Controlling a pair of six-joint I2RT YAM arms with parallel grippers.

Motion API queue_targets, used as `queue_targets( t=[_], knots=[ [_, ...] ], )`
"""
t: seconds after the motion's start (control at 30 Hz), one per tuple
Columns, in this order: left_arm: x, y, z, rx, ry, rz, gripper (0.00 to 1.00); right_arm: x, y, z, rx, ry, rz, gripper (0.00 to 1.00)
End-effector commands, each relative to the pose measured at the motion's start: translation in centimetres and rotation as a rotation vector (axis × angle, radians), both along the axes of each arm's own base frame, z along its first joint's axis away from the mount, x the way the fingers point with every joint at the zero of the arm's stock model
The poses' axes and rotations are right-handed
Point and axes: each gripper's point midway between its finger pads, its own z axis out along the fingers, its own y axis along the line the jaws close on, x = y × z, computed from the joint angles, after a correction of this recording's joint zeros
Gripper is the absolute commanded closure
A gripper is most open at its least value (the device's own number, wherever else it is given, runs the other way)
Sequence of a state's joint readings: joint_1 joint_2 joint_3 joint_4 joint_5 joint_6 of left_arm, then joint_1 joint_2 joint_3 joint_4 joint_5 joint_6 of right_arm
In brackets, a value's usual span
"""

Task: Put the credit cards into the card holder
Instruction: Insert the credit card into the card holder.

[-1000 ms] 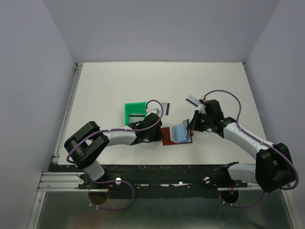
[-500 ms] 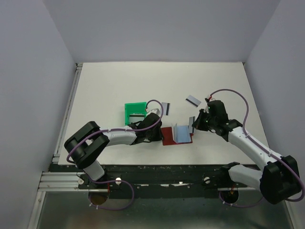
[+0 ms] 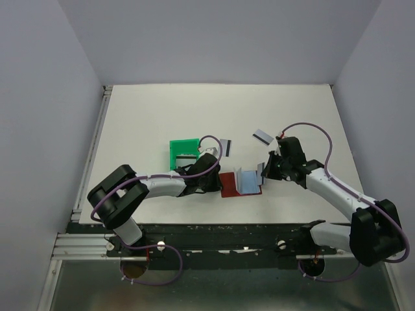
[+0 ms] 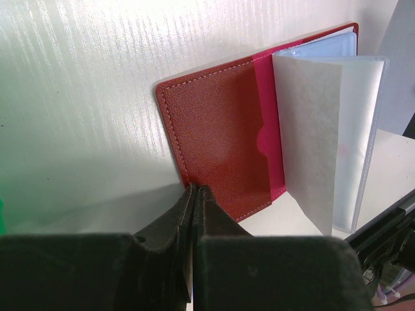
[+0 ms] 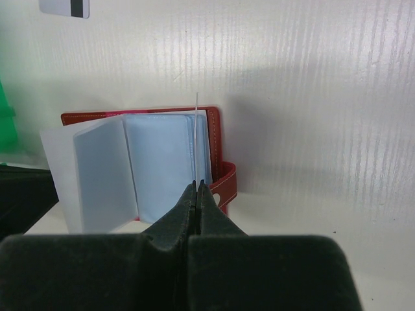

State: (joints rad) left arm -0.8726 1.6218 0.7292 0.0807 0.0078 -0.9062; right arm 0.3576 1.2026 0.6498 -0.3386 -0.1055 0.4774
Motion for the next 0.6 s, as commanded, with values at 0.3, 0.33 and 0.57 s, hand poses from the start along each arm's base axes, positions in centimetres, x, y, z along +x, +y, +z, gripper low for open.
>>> queue_targets(
  t=[0.3, 0.33, 0.57],
  knots=[
    [-1.3, 1.5, -2.8, 0.100, 0.062, -0.012, 0.89, 0.7, 0.5, 0.0, 0.019, -0.005, 0.015, 1.00],
    [-1.3, 1.5, -2.7, 0.099, 0.060, -0.013, 0.89, 0.6, 0.6, 0.0, 0.023, -0.004, 0.018, 1.00],
    [-1.3, 1.5, -2.7, 0.099, 0.060, -0.010, 0.89, 0.7, 1.2, 0.1, 0.054, -0.003, 0.033, 1.00]
  ],
)
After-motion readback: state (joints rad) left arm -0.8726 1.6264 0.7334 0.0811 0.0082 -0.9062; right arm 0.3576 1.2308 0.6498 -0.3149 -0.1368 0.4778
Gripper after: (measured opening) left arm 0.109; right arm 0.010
